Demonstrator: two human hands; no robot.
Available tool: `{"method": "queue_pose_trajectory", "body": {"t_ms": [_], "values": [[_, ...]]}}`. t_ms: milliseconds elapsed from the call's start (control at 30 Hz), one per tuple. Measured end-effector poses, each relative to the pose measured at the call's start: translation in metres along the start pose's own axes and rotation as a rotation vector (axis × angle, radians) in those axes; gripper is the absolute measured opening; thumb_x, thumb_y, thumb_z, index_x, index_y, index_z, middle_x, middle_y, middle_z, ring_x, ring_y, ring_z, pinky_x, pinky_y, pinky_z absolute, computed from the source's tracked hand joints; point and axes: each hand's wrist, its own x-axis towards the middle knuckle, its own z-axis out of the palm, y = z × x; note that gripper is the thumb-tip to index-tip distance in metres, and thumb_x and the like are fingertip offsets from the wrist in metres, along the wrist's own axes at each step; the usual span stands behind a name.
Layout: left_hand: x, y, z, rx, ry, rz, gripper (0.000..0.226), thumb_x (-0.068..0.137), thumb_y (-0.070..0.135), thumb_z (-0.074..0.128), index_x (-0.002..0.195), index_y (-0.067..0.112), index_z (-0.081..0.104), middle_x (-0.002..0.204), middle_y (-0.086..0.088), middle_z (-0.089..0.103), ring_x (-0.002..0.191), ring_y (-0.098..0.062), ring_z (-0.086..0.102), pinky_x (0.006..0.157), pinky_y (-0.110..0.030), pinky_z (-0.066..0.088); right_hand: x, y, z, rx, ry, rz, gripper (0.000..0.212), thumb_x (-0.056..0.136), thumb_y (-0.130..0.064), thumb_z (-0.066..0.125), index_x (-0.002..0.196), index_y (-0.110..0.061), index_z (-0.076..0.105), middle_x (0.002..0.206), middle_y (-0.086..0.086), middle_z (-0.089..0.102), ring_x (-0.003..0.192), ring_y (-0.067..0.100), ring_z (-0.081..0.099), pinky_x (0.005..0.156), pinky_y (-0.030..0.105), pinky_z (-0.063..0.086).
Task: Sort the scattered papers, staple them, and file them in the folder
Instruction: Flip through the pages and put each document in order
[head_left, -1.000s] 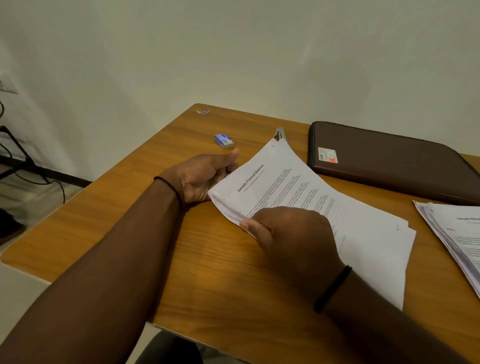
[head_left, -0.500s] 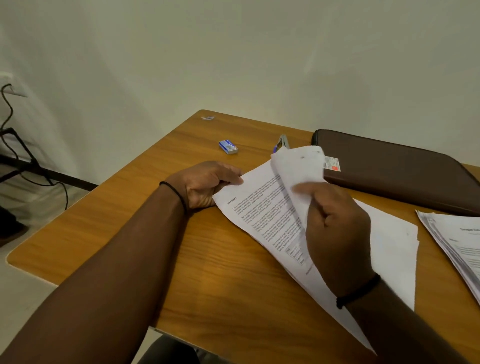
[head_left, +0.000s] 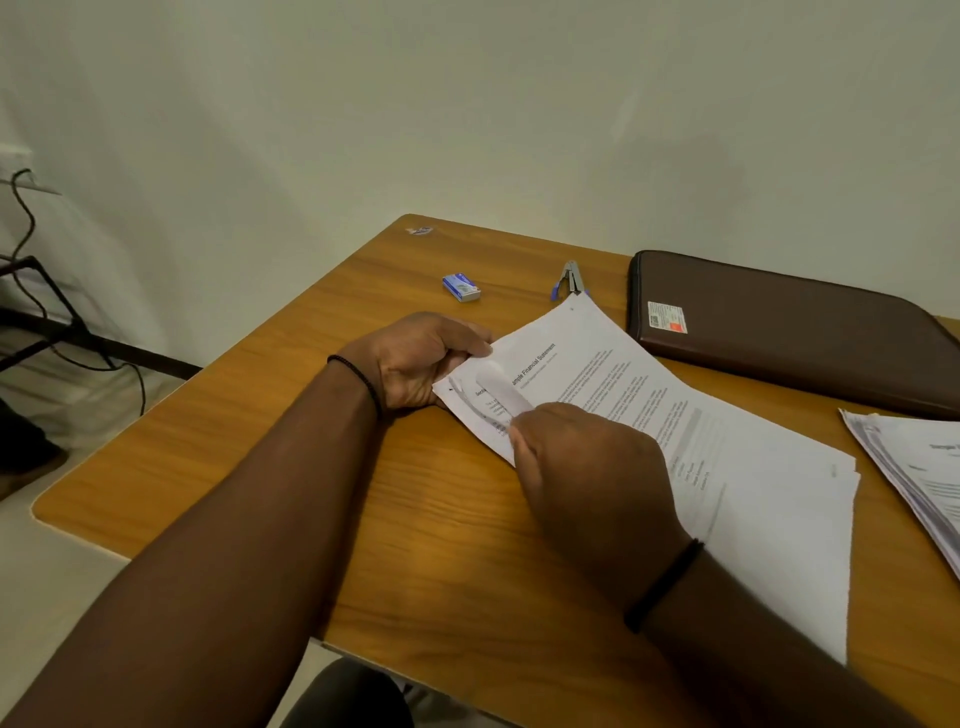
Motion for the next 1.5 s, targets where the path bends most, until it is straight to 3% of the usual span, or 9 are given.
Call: {"method": "queue_pose_trajectory", "body": {"t_ms": [133, 267, 367, 467, 633, 767, 1000, 1167, 1500], "values": [[0.000, -0.001, 0.001, 0.010, 0.020, -0.004, 0.038, 0.100, -0.001, 0.043, 0.137, -0.001, 0.049, 0.109, -0.018, 0.074, 0.086, -0.028, 0.075, 0.057, -0.031, 0.062, -0.003, 0.000, -0.001, 0.022, 0.048, 0.058, 0.040, 0.104, -0.048, 0.031, 0.128, -0.027, 0.055, 0.124, -0.007, 0.061, 0.105, 0.012, 0.060, 0.090, 0.022, 0.045], [0.003, -0.001, -0.001, -0.006, 0.016, -0.001, 0.043, 0.100, 0.000, 0.045, 0.143, 0.001, 0.045, 0.124, -0.019, 0.068, 0.093, -0.028, 0.074, 0.054, -0.030, 0.061, -0.003, 0.006, -0.001, 0.310, 0.128, 0.184, 0.039, 0.089, -0.061, 0.052, 0.097, -0.028, 0.070, 0.087, -0.019, 0.062, 0.070, 0.004, 0.055, 0.066, 0.010, 0.039], [0.001, -0.001, -0.001, -0.016, -0.008, 0.004, 0.034, 0.101, 0.001, 0.042, 0.133, 0.001, 0.055, 0.118, -0.019, 0.071, 0.088, -0.028, 0.075, 0.058, -0.031, 0.062, -0.005, 0.009, -0.001, 0.496, 0.372, 0.278, 0.018, 0.087, -0.050, 0.066, 0.095, -0.034, 0.061, 0.086, -0.011, 0.068, 0.070, 0.005, 0.060, 0.060, 0.016, 0.046], [-0.001, -0.001, 0.000, -0.030, -0.028, -0.016, 0.032, 0.102, 0.000, 0.039, 0.128, 0.000, 0.057, 0.118, -0.020, 0.070, 0.089, -0.029, 0.075, 0.057, -0.032, 0.061, -0.005, 0.013, -0.004, 0.554, 0.507, 0.362, 0.033, 0.095, -0.029, 0.063, 0.122, -0.036, 0.046, 0.109, -0.002, 0.069, 0.084, 0.010, 0.065, 0.066, 0.018, 0.055], [-0.001, 0.000, 0.001, -0.015, -0.050, -0.033, 0.033, 0.102, -0.001, 0.038, 0.128, 0.000, 0.057, 0.122, -0.019, 0.069, 0.095, -0.030, 0.074, 0.064, -0.035, 0.063, -0.007, 0.033, -0.002, 0.473, 0.772, 0.290, 0.021, 0.097, -0.007, 0.055, 0.113, -0.008, 0.069, 0.109, 0.010, 0.070, 0.097, 0.012, 0.062, 0.078, 0.016, 0.053], [0.002, 0.000, -0.003, 0.008, -0.043, -0.043, 0.037, 0.101, 0.001, 0.042, 0.136, 0.001, 0.053, 0.126, -0.019, 0.067, 0.106, -0.031, 0.070, 0.075, -0.037, 0.062, -0.009, 0.034, 0.000, 0.379, 0.653, 0.288, 0.031, 0.098, -0.017, 0.047, 0.113, -0.006, 0.072, 0.113, 0.011, 0.071, 0.101, 0.022, 0.067, 0.084, 0.018, 0.048], [0.000, 0.001, -0.002, 0.035, -0.040, -0.042, 0.029, 0.099, 0.001, 0.046, 0.126, -0.006, 0.056, 0.121, -0.021, 0.069, 0.093, -0.030, 0.073, 0.060, -0.031, 0.062, -0.005, 0.001, -0.002, 0.102, 0.088, 0.095, 0.060, 0.091, -0.068, 0.048, 0.135, -0.028, 0.054, 0.131, -0.009, 0.059, 0.115, 0.010, 0.055, 0.083, 0.019, 0.042], [-0.005, 0.005, -0.008, 0.422, 0.030, -0.105, 0.035, 0.098, 0.014, 0.058, 0.127, -0.005, 0.058, 0.109, -0.018, 0.074, 0.079, -0.022, 0.075, 0.050, -0.028, 0.059, -0.003, 0.006, 0.009, 0.076, 0.099, 0.015, 0.042, 0.101, -0.051, 0.039, 0.111, -0.025, 0.069, 0.110, -0.003, 0.069, 0.095, 0.015, 0.065, 0.080, 0.026, 0.055], [-0.008, 0.003, -0.013, 0.377, 0.014, -0.076, 0.022, 0.101, 0.008, 0.050, 0.117, 0.002, 0.064, 0.104, -0.018, 0.074, 0.081, -0.025, 0.075, 0.060, -0.034, 0.063, -0.003, 0.008, -0.002, 0.104, 0.039, 0.142, 0.040, 0.099, -0.056, 0.042, 0.115, -0.029, 0.068, 0.112, -0.010, 0.068, 0.095, 0.012, 0.063, 0.087, 0.024, 0.051]]}}
